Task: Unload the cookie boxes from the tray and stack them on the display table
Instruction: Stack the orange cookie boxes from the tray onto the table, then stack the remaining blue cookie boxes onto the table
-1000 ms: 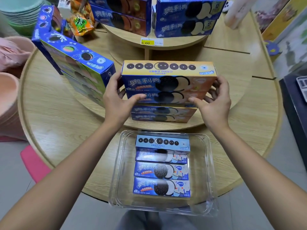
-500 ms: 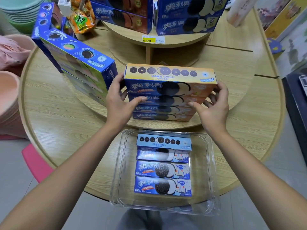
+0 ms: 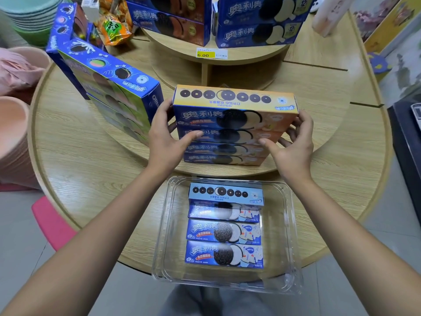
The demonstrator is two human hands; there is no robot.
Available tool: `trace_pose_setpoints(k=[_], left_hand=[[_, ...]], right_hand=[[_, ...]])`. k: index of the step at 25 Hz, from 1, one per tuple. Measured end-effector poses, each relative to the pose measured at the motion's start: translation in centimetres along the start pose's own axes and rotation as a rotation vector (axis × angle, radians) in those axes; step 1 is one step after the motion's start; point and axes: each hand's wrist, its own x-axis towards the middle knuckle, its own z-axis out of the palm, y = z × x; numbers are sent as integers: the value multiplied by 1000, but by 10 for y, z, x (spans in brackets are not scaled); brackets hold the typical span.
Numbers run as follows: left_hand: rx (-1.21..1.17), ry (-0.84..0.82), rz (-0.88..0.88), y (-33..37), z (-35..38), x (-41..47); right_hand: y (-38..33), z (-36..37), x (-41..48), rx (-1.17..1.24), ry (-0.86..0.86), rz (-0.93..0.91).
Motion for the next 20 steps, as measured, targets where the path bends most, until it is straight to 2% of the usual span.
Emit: trace_pose_setpoints(k=[7,11,14,18,20], left_hand=[[103,121,-10,-4,-9,-21],[168,133,-43,-20,-24,-54],[377,106,-231,-50,-34,-95],[544,-106,-562,-86,-46,-144],[563,-172,-635,-92,-49,-160]], right_hand=[[9,-12,-10,-58,-13,57],[32,-31,-33,-161,-37,87],[60,-48,-64,-312,-54,124],[94,-64,-109,-529,-42,327],[104,-67,-130,-606,-25,429]])
